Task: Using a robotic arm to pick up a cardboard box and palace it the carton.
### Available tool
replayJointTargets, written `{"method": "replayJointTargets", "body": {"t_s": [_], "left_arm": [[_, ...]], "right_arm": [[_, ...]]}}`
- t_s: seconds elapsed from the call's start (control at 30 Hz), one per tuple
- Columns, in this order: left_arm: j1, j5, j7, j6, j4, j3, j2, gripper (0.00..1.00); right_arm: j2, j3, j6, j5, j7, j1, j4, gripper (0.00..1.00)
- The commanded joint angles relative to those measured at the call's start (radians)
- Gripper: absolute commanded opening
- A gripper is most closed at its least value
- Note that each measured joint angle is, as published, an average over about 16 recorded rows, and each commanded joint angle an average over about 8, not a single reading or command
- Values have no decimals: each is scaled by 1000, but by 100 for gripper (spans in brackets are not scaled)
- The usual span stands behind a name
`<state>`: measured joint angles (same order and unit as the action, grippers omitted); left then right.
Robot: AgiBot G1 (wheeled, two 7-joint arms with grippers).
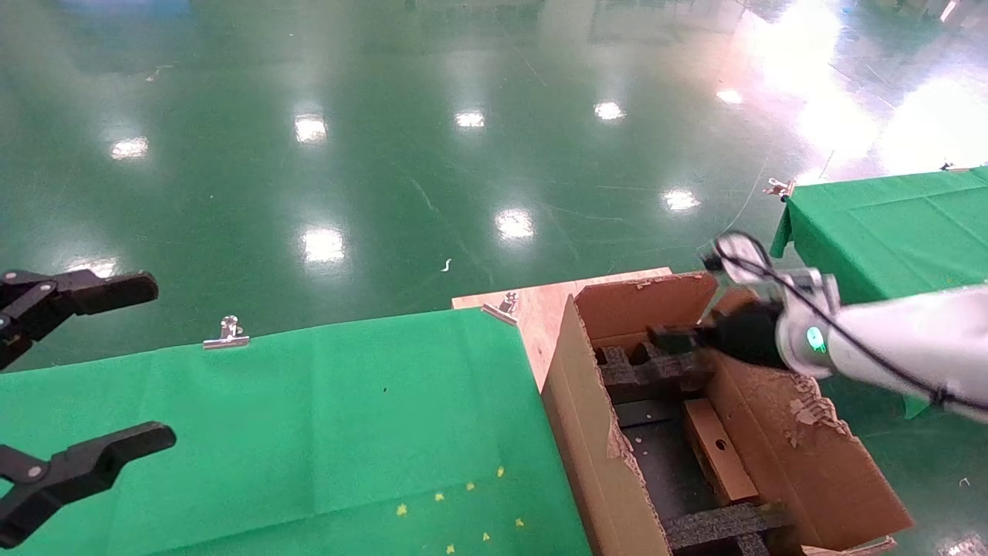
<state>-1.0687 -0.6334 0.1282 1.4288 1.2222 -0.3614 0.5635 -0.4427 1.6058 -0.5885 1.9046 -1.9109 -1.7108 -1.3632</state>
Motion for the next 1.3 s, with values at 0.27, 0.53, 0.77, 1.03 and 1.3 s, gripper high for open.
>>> {"method": "replayJointTargets", "body": {"t_s": [0.27,0.53,0.77,1.03,1.3], "left_arm": [[0,0,0,0,0,0,0,100],[0,0,0,0,0,0,0,100],[0,1,0,0,0,0,0,100],[0,1,0,0,0,0,0,100],[0,1,0,0,0,0,0,100]], "right_arm": [[-19,-64,-98,-347,303,-125,-8,100],[-16,-70,-113,-371,308,-131,-6,100],[-21,-99,-123,-368,333,-102,-4,100],[-40,-254,-224,-473,509,-10,7,100],[-60,-422,-331,-583,699,91,18,100]]}}
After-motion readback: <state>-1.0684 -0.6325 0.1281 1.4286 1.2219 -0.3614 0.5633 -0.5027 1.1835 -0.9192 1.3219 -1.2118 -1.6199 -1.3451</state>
